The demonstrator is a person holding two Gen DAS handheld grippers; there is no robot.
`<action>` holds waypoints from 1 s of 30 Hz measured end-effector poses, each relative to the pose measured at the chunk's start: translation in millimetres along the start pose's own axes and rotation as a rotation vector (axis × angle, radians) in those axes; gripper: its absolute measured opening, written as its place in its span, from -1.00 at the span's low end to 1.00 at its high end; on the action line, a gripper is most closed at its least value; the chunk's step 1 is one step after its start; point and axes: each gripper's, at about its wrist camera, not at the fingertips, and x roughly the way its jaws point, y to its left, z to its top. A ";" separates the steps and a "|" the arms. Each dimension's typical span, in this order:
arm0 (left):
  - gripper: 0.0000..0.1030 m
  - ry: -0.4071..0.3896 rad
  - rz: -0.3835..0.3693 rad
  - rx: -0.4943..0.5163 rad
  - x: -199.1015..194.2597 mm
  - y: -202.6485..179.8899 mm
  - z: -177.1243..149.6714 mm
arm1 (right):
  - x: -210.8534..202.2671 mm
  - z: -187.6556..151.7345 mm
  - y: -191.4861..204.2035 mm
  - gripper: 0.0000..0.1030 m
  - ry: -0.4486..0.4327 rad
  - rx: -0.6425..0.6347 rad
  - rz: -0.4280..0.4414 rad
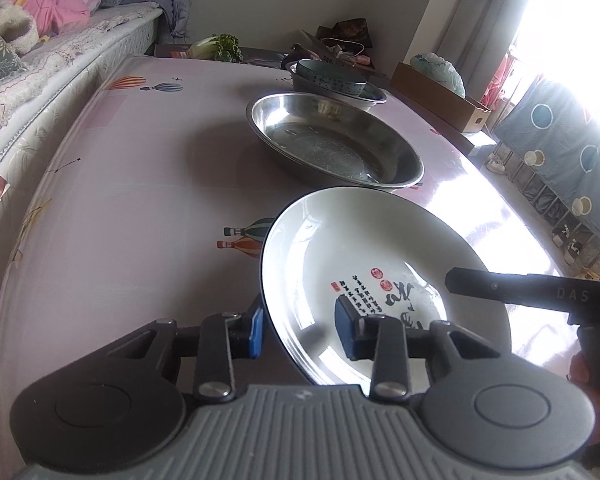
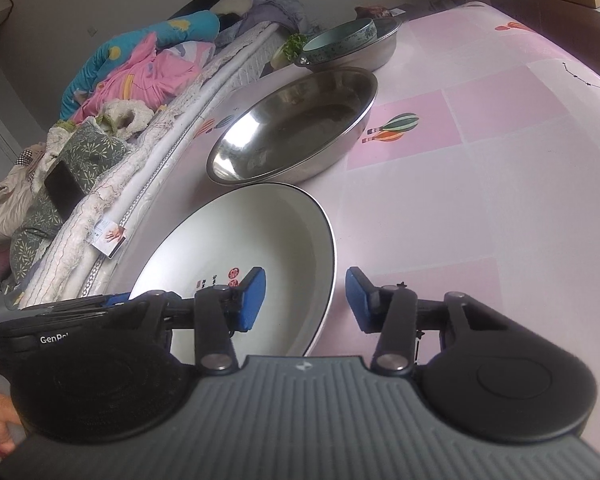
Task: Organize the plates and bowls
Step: 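Carry the white plate with both grippers toward the stacked steel bowls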
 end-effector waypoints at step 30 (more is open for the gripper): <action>-0.15 0.022 0.003 0.147 14.9 -38.4 1.0 | -20.5 -12.4 -12.3 -0.63 -0.059 -0.046 -0.120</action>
